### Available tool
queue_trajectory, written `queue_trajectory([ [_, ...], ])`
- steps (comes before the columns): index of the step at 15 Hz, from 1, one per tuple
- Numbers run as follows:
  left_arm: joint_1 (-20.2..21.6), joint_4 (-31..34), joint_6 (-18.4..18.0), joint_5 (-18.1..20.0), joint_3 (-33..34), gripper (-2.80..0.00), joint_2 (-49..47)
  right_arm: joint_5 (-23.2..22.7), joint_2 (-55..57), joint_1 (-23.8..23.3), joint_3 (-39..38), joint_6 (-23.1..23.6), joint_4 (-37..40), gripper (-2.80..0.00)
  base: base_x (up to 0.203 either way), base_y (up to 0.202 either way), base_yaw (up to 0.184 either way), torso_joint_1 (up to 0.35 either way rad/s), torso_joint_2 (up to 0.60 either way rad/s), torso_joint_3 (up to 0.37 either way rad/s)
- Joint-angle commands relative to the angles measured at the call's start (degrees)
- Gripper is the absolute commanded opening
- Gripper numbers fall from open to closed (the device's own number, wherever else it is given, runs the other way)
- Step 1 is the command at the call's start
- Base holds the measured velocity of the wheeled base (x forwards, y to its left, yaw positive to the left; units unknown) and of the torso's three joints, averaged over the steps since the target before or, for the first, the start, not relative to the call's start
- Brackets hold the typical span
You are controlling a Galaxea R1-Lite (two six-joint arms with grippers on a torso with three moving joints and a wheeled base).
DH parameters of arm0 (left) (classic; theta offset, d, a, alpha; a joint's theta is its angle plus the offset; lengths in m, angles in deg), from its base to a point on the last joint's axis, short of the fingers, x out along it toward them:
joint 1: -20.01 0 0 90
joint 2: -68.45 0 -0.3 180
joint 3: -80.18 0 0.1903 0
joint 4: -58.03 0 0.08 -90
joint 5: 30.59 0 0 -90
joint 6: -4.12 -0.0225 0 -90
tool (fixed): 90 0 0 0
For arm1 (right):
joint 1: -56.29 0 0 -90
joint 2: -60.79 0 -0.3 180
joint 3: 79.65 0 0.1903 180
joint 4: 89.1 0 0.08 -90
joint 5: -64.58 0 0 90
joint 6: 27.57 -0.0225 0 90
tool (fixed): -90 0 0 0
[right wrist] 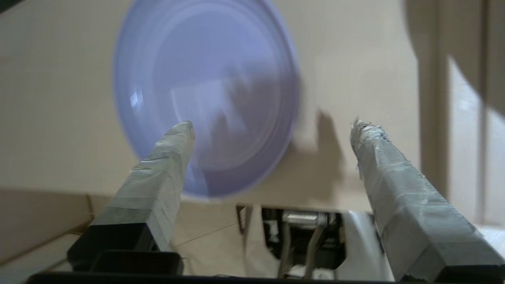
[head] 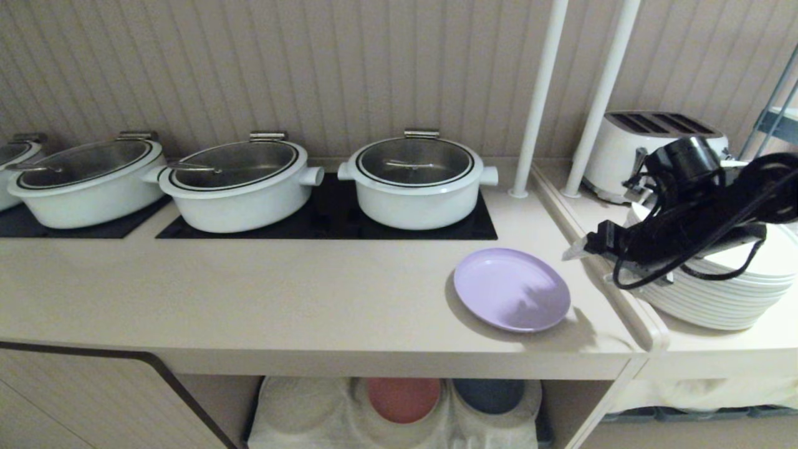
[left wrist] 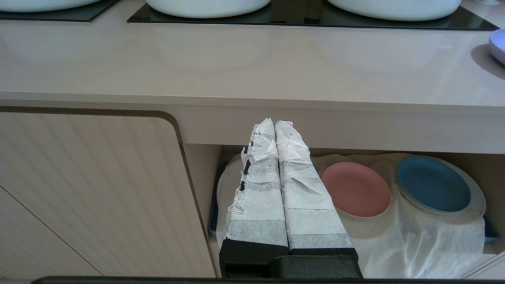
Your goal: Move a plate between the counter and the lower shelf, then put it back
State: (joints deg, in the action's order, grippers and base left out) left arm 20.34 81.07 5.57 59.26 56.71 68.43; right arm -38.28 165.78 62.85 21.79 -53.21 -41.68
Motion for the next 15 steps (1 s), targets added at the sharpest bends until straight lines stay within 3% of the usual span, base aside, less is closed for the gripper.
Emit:
queue_trajectory([
  [1,0.0,0.0,0.0,0.0,0.0,-2.80,-0.1,-0.1,-8.9,0.2,-3.1,3.8,0.0,0.00,0.000,0.000,0.000,0.000,0.00,0.000],
  [3,0.0,-0.1,0.0,0.0,0.0,-2.80,-0.1,-0.4,-15.2,0.3,-9.2,10.5,-1.3,0.00,0.000,0.000,0.000,0.000,0.00,0.000],
  [4,0.0,0.0,0.0,0.0,0.0,-2.80,-0.1,-0.5,-18.4,0.2,-13.2,13.9,-3.3,-2.80,0.000,0.000,0.000,0.000,0.00,0.000],
  [5,0.0,-0.1,0.0,0.0,0.0,-2.80,-0.1,-0.6,-20.8,0.3,-17.0,16.4,-7.5,-2.80,0.000,0.000,0.000,0.000,0.00,0.000],
  [9,0.0,0.0,0.0,0.0,0.0,-2.80,-0.1,-0.3,-28.1,1.8,-32.5,23.4,-38.1,-2.80,0.000,0.000,0.000,0.000,0.00,0.000],
  [13,0.0,-0.1,0.0,0.0,0.0,-2.80,-0.1,-0.6,-38.8,3.6,-45.7,30.7,-56.4,-2.80,0.000,0.000,0.000,0.000,0.00,0.000],
  [15,0.0,0.0,0.0,0.0,0.0,-2.80,-0.1,-0.6,-44.0,4.9,-53.2,31.4,-68.6,-2.80,0.000,0.000,0.000,0.000,0.00,0.000],
])
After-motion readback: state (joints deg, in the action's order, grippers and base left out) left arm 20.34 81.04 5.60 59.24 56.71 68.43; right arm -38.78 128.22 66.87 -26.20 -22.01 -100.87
